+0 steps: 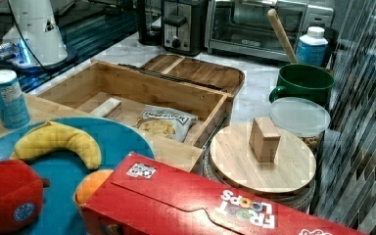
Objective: Close the drawer.
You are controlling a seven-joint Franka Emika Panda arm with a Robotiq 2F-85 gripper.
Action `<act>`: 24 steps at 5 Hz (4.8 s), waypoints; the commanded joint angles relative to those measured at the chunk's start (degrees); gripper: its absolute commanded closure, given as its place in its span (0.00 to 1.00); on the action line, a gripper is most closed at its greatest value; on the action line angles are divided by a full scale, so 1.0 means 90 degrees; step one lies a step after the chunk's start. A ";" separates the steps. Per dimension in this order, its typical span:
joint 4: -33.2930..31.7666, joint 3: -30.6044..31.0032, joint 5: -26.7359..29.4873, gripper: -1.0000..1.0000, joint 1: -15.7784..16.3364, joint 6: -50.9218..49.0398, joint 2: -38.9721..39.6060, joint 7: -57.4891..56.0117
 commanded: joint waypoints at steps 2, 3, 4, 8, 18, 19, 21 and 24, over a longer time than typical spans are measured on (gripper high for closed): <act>-0.0490 0.0606 0.0082 1.00 0.0326 0.0390 0.0079 -0.1985; -0.0719 0.0648 -0.0161 1.00 0.0348 0.0679 0.0202 -0.1929; -0.1141 0.0649 -0.0364 1.00 0.0375 0.1319 0.0337 -0.1725; -0.1991 0.0464 -0.0131 1.00 0.0148 0.2791 0.0887 -0.2664; -0.0361 -0.0505 -0.0416 1.00 -0.2051 0.3703 0.1995 -0.5830; -0.0127 -0.0637 -0.0441 1.00 -0.2388 0.3710 0.2024 -0.6294; 0.0664 -0.0958 -0.0547 1.00 -0.2670 0.3039 0.2166 -0.6855; 0.0934 -0.1044 -0.0449 1.00 -0.2906 0.3360 0.2502 -0.7079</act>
